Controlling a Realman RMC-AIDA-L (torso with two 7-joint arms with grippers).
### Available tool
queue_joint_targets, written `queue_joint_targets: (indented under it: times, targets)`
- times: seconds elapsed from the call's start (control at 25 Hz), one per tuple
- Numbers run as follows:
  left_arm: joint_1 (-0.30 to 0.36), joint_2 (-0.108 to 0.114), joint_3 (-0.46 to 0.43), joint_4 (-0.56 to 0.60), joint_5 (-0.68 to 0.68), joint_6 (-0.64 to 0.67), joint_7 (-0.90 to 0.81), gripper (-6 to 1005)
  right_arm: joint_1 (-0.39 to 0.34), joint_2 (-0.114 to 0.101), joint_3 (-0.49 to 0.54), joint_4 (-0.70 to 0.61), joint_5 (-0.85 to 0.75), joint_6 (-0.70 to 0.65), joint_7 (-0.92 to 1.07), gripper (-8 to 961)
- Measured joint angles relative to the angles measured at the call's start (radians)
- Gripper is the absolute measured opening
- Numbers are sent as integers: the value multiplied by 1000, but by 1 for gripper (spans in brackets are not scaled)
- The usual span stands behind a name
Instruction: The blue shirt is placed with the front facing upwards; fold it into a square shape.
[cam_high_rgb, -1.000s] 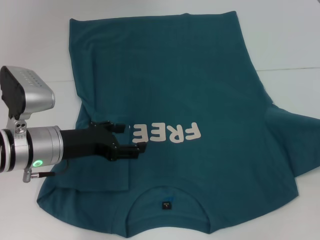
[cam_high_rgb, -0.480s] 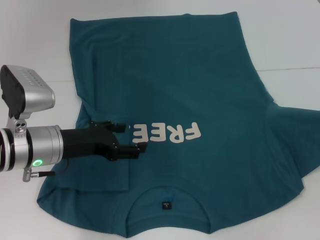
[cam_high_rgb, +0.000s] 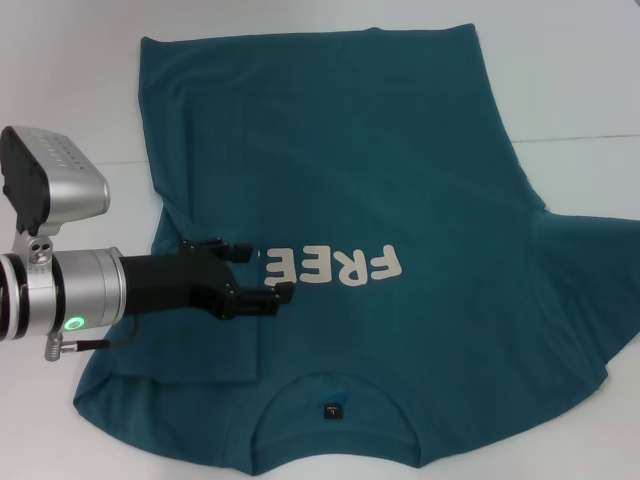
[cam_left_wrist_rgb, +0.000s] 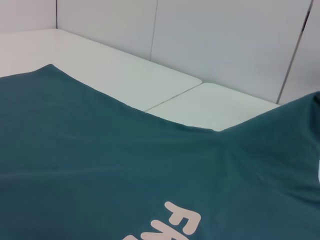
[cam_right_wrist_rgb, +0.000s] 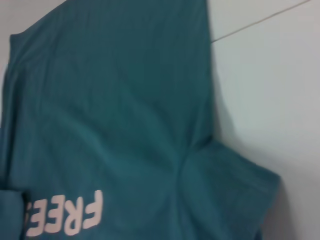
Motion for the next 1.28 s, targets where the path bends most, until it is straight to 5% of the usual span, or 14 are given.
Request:
queue_joint_targets:
  times: [0.28, 0.96, 1.28]
  targets:
    - [-1, 0, 0, 3, 0, 3, 1, 873, 91, 14, -32, -16, -53, -29, 39, 41]
    - [0, 3, 0, 13, 0, 3, 4, 874, 340, 103, -241, 35, -251, 52, 123, 81]
    - [-1, 3, 0, 15, 0, 4, 5, 873, 387, 110, -287, 157, -251, 134, 158, 100]
